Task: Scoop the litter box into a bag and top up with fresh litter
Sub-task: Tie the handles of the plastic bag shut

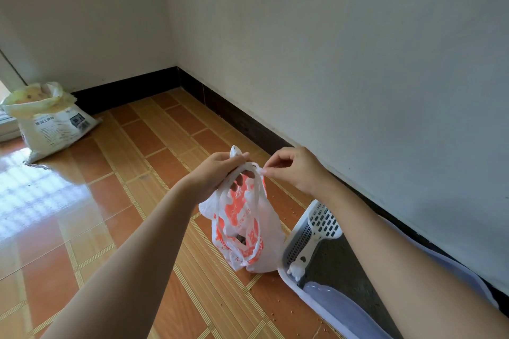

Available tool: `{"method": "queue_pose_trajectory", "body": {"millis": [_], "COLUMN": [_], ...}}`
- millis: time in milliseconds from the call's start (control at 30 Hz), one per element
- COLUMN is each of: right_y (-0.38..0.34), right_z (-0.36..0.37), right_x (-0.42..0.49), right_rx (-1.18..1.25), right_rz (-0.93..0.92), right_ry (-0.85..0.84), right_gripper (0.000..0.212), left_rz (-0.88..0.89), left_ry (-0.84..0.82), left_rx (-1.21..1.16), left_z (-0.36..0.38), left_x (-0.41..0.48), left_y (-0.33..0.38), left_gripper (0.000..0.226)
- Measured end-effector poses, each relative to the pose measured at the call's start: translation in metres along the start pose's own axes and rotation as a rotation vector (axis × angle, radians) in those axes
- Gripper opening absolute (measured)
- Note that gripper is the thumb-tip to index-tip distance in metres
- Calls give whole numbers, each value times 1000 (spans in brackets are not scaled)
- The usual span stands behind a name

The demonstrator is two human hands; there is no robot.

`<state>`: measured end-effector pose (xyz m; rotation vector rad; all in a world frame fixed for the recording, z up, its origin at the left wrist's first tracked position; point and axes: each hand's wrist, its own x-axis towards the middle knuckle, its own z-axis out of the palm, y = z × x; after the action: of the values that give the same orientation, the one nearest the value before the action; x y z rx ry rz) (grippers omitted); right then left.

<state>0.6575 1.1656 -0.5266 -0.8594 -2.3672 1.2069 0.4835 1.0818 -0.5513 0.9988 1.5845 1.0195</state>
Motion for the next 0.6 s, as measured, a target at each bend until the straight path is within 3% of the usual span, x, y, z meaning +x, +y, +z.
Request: {"method": "queue_pose_trajectory", "body": {"millis": [167, 267, 400, 467, 600], "right_y": [10, 14, 14, 19, 25], "right_z": [6, 16, 34, 37, 35], "right_x": [0, 3, 9, 10, 11], "right_rx": [249, 102, 22, 0, 9], "right_rz": [160, 192, 182, 190, 220], "right_ry": [-137, -224, -214, -168, -166], "right_gripper": [37, 52, 29, 22, 17], "left_rz": [10, 43, 133, 180, 283], "left_ry": [-22, -38, -59, -53, 151], "left_rx": [43, 100, 339, 495, 896], "left_z": [-4, -6, -7, -8, -6], "left_x": [-6, -12, -16, -15, -7], "left_y": [3, 7, 12, 12, 4], "left_gripper": [23, 6, 8, 19, 22]}}
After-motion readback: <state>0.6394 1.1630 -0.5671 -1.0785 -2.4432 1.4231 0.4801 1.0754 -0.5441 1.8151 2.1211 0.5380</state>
